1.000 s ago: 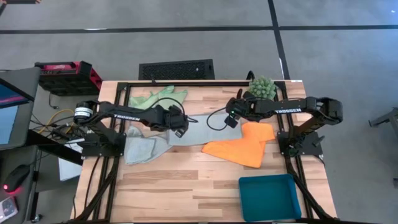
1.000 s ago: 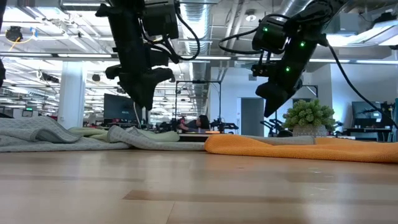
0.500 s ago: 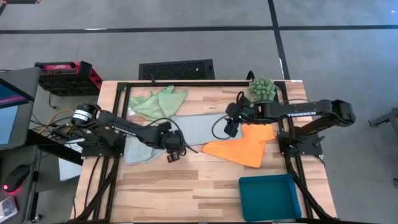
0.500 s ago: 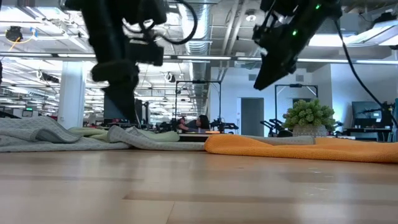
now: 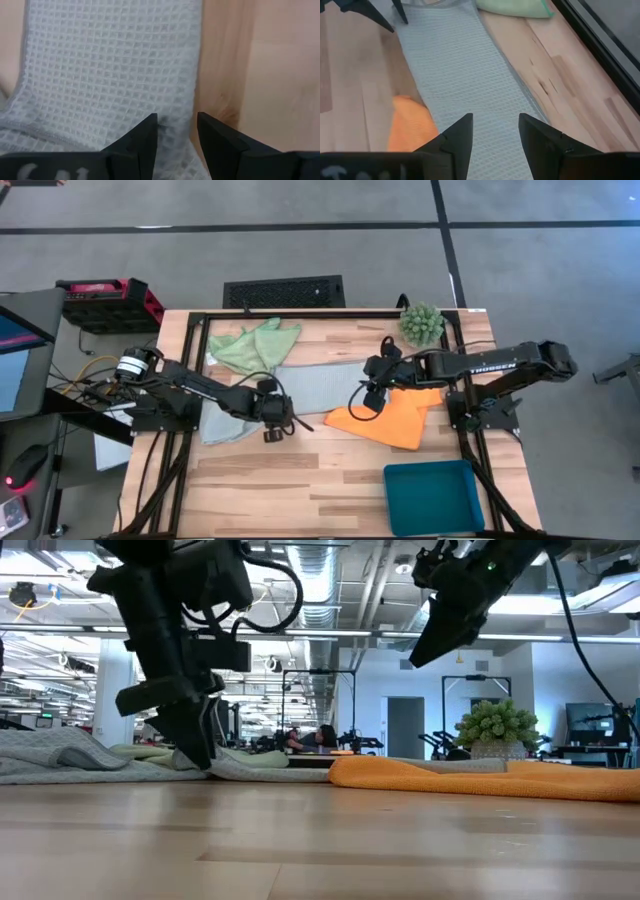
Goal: Fold microfiber towels
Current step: Fold the bottom gray towel
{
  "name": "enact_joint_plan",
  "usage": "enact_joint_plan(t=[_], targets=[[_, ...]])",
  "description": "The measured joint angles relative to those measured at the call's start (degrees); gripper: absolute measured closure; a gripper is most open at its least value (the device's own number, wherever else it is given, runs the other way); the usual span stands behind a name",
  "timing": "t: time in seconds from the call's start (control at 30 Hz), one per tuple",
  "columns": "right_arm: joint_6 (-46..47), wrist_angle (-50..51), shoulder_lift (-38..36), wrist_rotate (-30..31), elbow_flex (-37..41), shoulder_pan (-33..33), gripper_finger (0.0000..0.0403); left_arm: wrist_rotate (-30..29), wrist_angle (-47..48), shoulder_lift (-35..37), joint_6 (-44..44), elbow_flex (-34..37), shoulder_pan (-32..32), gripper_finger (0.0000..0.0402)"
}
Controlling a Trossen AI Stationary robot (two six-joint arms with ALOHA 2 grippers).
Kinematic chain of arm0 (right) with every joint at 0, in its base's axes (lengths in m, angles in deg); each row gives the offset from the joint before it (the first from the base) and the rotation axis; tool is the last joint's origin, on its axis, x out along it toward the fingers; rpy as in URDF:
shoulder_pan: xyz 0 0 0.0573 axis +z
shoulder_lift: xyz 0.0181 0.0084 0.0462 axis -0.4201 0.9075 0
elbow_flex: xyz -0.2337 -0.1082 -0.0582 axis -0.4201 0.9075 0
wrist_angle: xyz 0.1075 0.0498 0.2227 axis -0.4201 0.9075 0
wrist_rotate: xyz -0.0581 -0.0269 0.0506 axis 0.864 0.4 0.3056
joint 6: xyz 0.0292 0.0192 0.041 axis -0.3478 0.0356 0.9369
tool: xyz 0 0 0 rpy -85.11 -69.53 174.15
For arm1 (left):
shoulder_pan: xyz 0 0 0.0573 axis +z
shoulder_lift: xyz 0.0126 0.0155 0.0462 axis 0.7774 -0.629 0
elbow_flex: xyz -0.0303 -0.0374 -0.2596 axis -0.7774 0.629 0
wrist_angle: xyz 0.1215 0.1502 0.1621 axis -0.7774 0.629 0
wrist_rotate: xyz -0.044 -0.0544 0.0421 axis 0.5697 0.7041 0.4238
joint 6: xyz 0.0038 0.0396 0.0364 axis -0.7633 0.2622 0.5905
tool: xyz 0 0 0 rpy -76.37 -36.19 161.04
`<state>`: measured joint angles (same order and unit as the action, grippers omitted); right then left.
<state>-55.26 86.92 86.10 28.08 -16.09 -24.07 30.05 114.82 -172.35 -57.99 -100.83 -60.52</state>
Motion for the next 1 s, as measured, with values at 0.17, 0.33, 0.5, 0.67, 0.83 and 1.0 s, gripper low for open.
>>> enact_joint_plan(t=[0.17,0.33,0.5,0.67,0.83,1.0], targets=[[0.0,0.0,0.0,0.1,0.0,-0.1,0.0225,-1.6,0.4,0.0,-0.3,1.2,0.0,0.027],[0.0,0.0,0.0,0.1,0.0,-0.1,0.0224,-4.0,0.3,0.0,-0.4,0.4,0.0,0.0294],[0.0,0.0,0.0,0.1,0.0,-0.1,0.0224,-3.7,1.2,0.0,-0.4,0.3,0.0,0.0369],[-0.4,0.3,0.0,0.1,0.0,0.2,0.0227,-3.5,2.3,0.0,-0.2,-1.3,0.0,0.0395],[-0.5,1.5,-1.7,0.0,0.0,0.4,0.023,-3.7,3.5,0.0,5.6,-7.8,0.8,0.0399],[-0.5,4.7,-4.7,-0.5,0.0,0.6,0.0233,-4.0,3.3,0.0,14.2,-15.5,2.7,0.04]])
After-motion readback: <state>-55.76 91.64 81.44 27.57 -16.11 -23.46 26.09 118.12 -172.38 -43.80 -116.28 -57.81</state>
